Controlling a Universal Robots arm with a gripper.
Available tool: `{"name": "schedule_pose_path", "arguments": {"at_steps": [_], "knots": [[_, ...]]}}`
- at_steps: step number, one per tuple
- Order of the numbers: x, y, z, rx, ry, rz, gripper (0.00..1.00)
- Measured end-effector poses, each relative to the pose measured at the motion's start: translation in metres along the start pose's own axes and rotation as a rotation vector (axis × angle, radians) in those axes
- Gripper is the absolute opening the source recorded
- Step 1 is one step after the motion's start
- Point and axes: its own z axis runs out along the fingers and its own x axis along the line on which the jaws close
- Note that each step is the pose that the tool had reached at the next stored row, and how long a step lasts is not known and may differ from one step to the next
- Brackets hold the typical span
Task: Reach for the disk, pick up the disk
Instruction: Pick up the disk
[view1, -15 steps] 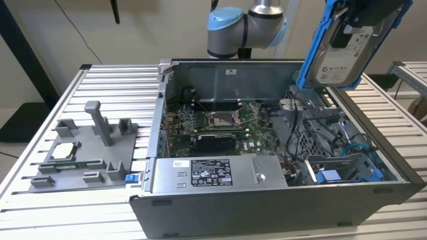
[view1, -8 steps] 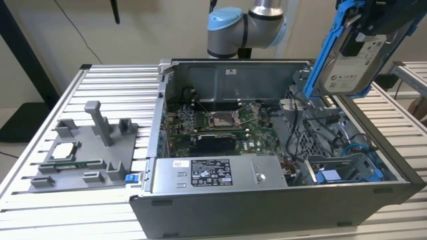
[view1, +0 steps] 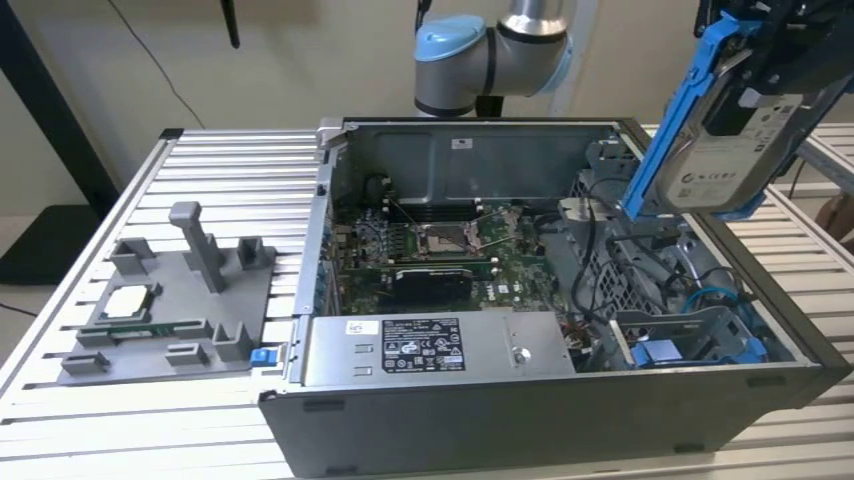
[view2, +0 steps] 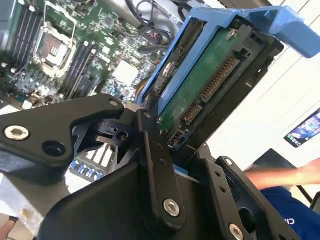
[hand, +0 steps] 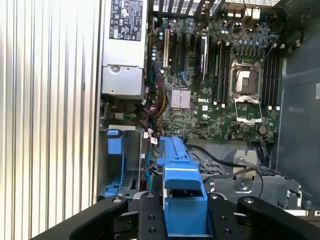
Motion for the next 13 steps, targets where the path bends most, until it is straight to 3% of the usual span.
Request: {"name": "schedule_pose_path", "arguments": {"at_steps": [13], "knots": [[0.0374,-0.0019,0.0099,0.0000,0.0000,0.000,0.00]]}}
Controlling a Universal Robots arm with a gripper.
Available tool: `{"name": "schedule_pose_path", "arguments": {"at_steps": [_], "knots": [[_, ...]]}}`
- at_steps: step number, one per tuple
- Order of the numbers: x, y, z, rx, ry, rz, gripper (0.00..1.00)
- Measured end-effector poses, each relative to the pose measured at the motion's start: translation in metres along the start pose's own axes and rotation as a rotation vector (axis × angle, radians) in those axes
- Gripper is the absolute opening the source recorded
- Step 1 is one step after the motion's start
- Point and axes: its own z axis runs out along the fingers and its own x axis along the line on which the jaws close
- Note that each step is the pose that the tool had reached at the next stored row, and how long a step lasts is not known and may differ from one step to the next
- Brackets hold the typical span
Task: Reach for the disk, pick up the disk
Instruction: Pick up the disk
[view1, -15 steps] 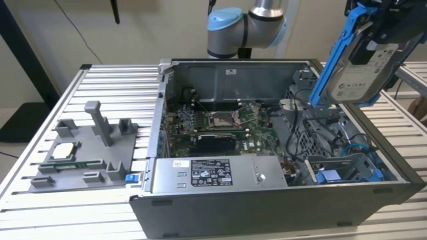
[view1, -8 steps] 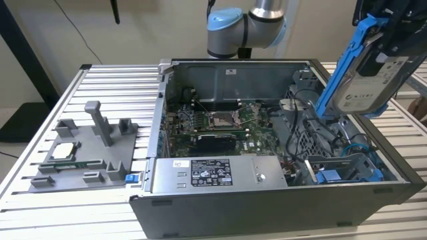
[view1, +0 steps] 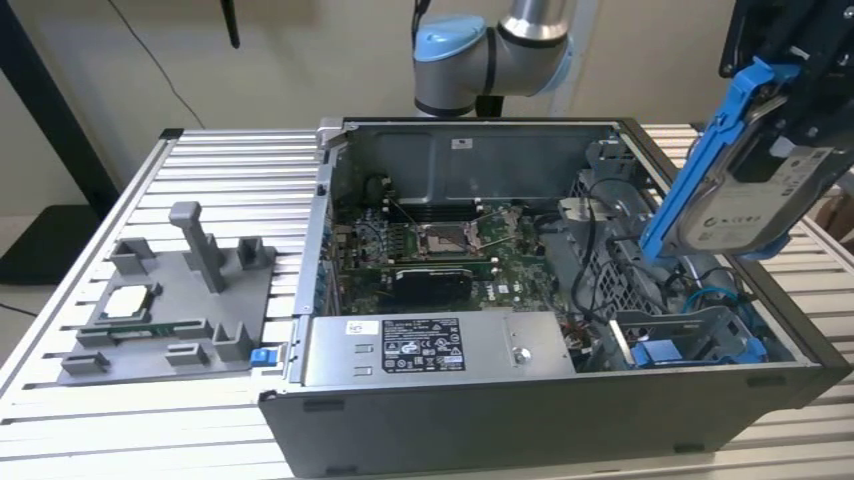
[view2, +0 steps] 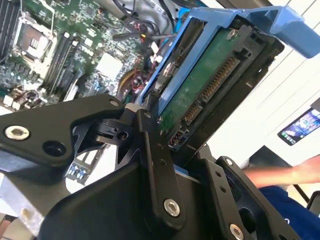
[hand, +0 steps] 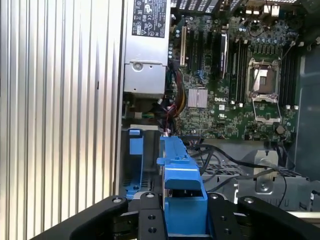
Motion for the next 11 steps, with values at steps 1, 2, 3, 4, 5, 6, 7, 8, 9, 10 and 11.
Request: {"name": "schedule_pose_path", "arguments": {"at_steps": [1,2,3,4,5,6,7,8,9,10,11], "knots": [[0.0028,-0.0002,0.0008,0.0000,0.0000,0.000,0.00],[0.0057,-0.0003,0.0017,0.0000,0.0001,0.000,0.00],[0.0086,-0.0004,0.0024,0.0000,0.0000,0.000,0.00],[0.0114,-0.0004,0.0030,0.0000,0.0001,0.000,0.00],[0.0142,-0.0004,0.0036,0.0000,0.0004,0.000,0.00],[0.0172,-0.0003,0.0042,0.0000,0.0005,0.000,0.00],[0.0199,-0.0003,0.0048,0.0000,0.0007,0.000,0.00],[0.0227,-0.0003,0.0055,0.0000,0.0009,0.000,0.00],[0.0251,-0.0002,0.0061,0.0000,0.0012,0.000,0.00],[0.0274,-0.0002,0.0068,-0.0001,0.0019,0.000,0.00],[0.0294,-0.0002,0.0074,-0.0001,0.0032,0.000,0.00]]}}
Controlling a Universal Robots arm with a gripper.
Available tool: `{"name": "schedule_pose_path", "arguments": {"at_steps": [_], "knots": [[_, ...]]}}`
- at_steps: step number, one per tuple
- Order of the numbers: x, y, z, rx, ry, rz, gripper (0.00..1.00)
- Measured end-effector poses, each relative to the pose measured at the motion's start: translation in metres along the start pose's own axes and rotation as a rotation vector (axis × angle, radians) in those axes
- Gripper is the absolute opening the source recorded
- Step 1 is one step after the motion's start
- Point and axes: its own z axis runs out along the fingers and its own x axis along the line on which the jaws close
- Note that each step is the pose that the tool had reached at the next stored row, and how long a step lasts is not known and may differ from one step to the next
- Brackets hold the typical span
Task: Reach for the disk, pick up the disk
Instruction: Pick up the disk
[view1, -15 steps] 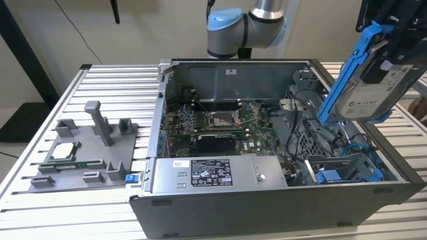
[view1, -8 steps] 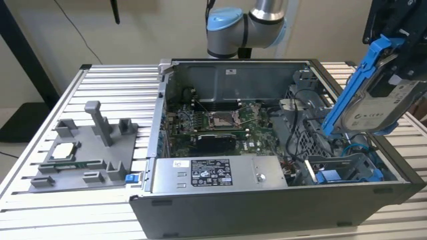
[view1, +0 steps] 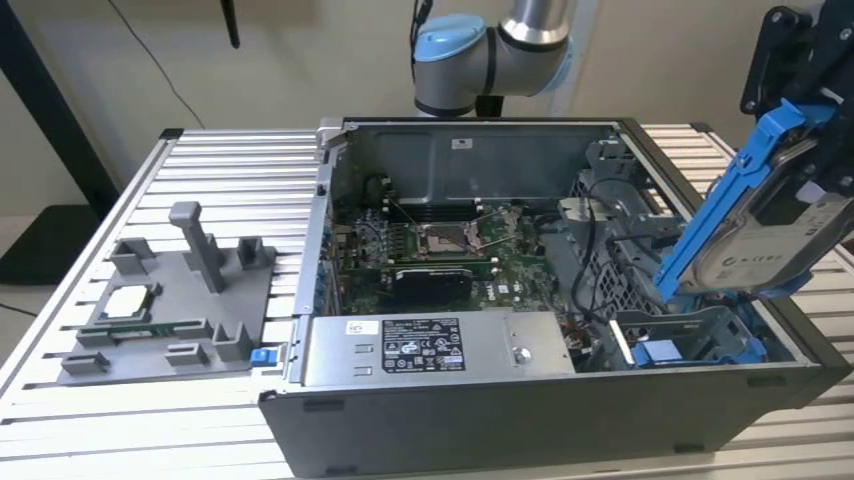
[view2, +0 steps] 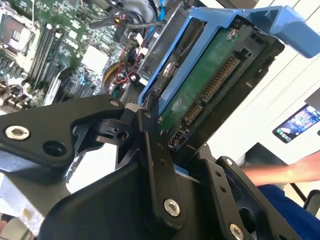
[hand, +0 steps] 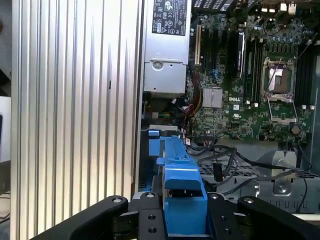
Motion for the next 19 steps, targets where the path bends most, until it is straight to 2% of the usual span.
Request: {"name": "schedule_pose_path", "arguments": {"at_steps": [4,6,12,14,19], "knots": [[0.0050,0.0000,0.0038,0.0001,0.0056,0.003,0.00],[0.0058,-0.0001,0.0054,0.0002,0.0114,0.008,0.00],[0.0067,-0.0002,0.0104,0.0001,0.0384,0.016,0.00],[0.0069,-0.0002,0.0134,0.0000,0.0413,0.018,0.00],[0.0051,0.0018,0.0197,-0.0025,0.0411,0.029,0.00]]}}
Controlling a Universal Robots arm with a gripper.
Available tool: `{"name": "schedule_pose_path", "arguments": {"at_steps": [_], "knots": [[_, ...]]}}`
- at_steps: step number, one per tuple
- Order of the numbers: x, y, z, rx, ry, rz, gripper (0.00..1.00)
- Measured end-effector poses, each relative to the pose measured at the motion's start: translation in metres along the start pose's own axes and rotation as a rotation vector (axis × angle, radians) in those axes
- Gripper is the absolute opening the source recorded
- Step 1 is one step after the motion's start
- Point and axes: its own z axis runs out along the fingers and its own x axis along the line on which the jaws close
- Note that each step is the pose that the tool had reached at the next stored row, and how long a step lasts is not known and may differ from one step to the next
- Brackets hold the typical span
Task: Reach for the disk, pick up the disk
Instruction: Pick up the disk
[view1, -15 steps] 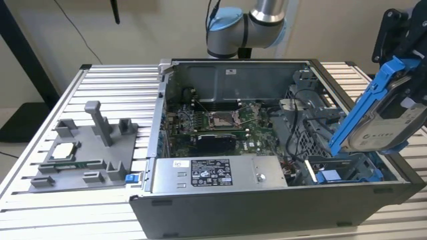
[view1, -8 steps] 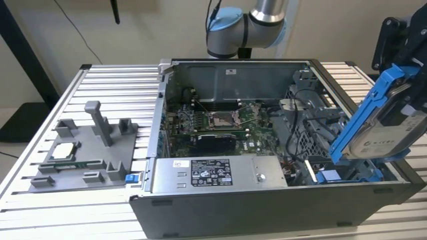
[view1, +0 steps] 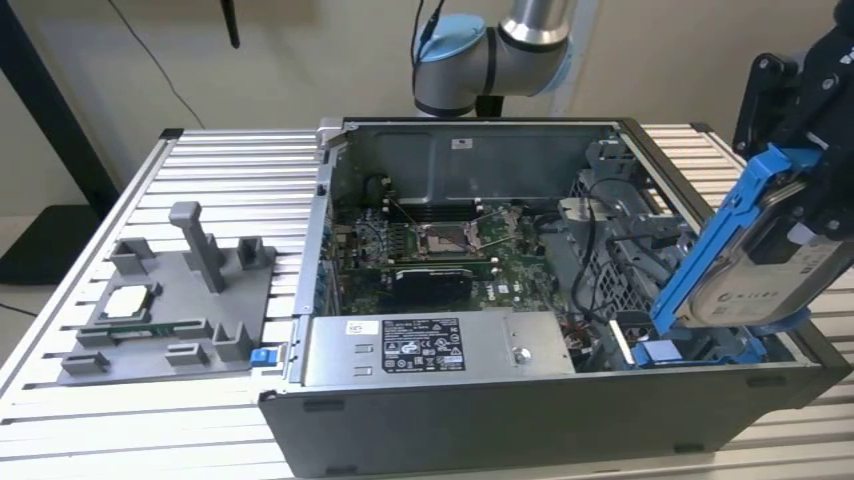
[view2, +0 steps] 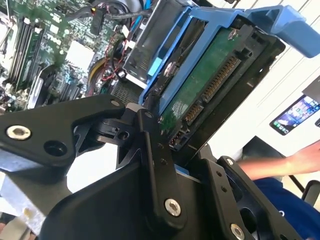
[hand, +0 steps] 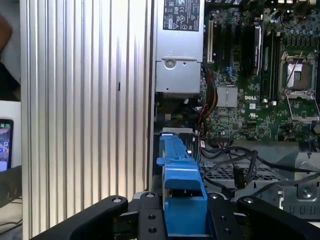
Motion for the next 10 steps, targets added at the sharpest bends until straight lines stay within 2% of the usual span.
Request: {"name": "schedule_pose_path", "arguments": {"at_steps": [4,7,10], "knots": [[-0.0019,0.0020,0.0034,-0.0001,-0.0036,0.009,0.00],[-0.0031,0.0038,0.0047,-0.0003,-0.0129,0.012,0.00],[-0.0033,0.0038,0.0051,-0.0011,-0.0134,0.013,0.00]]}}
